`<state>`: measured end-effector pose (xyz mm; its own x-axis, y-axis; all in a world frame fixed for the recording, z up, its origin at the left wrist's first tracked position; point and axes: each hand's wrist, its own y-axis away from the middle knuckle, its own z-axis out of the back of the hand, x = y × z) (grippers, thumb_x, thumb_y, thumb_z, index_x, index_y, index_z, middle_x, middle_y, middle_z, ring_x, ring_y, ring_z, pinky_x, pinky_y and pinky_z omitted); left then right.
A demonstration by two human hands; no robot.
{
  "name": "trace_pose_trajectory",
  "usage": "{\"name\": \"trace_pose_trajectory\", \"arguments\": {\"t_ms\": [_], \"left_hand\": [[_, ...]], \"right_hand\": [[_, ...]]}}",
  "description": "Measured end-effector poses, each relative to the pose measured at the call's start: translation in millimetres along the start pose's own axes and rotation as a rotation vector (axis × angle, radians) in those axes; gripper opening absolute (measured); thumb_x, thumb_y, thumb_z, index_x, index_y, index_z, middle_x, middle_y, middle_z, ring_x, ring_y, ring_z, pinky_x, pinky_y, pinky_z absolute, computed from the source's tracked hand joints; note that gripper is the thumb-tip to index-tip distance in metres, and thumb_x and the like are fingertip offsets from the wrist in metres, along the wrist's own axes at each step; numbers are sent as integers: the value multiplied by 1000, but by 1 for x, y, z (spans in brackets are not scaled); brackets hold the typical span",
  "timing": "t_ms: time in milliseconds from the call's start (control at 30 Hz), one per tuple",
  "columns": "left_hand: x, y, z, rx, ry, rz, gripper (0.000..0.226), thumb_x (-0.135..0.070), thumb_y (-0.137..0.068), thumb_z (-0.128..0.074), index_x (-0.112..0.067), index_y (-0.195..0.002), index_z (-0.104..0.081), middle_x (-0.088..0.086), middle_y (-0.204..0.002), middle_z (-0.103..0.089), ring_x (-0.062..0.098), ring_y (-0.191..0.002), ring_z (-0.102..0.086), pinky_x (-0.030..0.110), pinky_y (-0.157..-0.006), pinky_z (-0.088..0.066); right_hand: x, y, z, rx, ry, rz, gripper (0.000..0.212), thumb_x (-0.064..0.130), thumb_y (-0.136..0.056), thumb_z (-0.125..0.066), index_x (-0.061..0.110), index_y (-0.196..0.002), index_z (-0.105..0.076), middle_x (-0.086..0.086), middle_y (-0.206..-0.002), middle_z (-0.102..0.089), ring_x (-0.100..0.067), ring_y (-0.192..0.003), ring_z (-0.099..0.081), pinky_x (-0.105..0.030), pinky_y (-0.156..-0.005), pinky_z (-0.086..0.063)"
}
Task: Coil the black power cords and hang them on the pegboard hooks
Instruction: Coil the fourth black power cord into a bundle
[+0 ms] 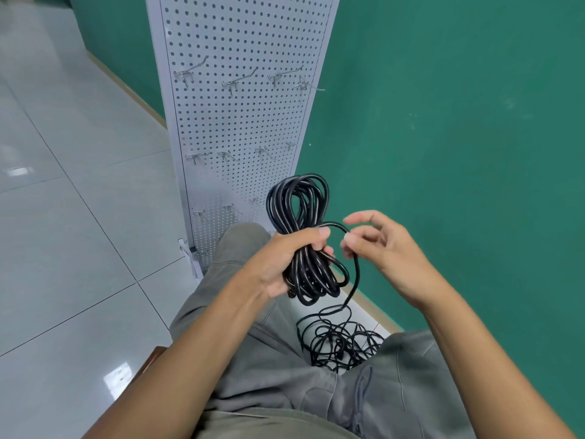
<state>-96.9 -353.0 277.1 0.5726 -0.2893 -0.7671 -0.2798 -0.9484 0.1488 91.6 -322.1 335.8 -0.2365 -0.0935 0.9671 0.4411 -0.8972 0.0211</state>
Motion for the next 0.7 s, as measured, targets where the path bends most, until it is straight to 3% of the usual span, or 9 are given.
{"name": "trace_pose_trajectory", "arguments": {"t_ms": [100, 233, 300, 400, 467, 567, 700], "left_hand": [[-7, -1, 3, -2, 86, -34, 31, -28, -79, -73, -21, -55, -55, 0, -71, -62, 15, -69, -63, 33, -82, -52], [-18, 1, 11, -66, 46, -71, 31, -28, -87, -67, -20, -61, -52, 1, -77, -57, 12, -67, -64, 25, -64, -56], [-19, 1, 14, -105, 28, -54, 34, -26, -91, -68, -19, -61, -53, 3, -79, -55, 12, -68, -64, 26, -65, -56], [-17, 0, 13, -177, 1, -7, 37, -23, -96, -64, -19, -60, -56, 1, -72, -56, 13, -68, -66, 34, -80, -54], [-14, -2, 14, -214, -51, 14, 36, -24, -97, -66, -18, -62, -57, 0, -67, -57, 12, -65, -67, 34, -78, -53], [-9, -3, 11, -189, -100, 49, 34, -31, -95, -70, -19, -65, -59, 0, -69, -55, 13, -63, -67, 28, -65, -56], [0, -3, 0, -110, -115, 3, 29, -32, -97, -68, -17, -73, -60, -2, -70, -56, 14, -73, -67, 29, -71, -56]], "right_hand": [[-24, 6, -3, 37, 87, -47, 13, 6, -95, -67, 2, -108, -66, -15, -86, -71, -16, -80, -68, -22, -84, -53], [-38, 11, -6, -75, -109, -97, 19, 14, -86, -72, 1, -97, -64, -15, -80, -72, -22, -70, -65, -31, -80, -55], [-34, 11, -9, -120, -224, -104, 22, 17, -81, -72, 2, -96, -64, -14, -78, -71, -22, -66, -62, -31, -76, -55], [-23, 9, -13, -146, -312, -76, 16, 17, -85, -69, 4, -95, -64, -9, -76, -68, -20, -65, -60, -31, -76, -57], [-14, 7, -14, -178, -311, -44, 9, 14, -92, -66, 6, -94, -63, -8, -78, -67, -19, -67, -62, -32, -78, -58], [0, 4, -15, -224, -332, 0, 8, 11, -98, -61, 6, -92, -63, -10, -91, -68, -20, -84, -67, -39, -92, -58], [14, 1, -28, -207, -369, -19, 13, 18, -102, -56, 12, -93, -62, -5, -125, -65, -17, -124, -61, -44, -109, -50]]}}
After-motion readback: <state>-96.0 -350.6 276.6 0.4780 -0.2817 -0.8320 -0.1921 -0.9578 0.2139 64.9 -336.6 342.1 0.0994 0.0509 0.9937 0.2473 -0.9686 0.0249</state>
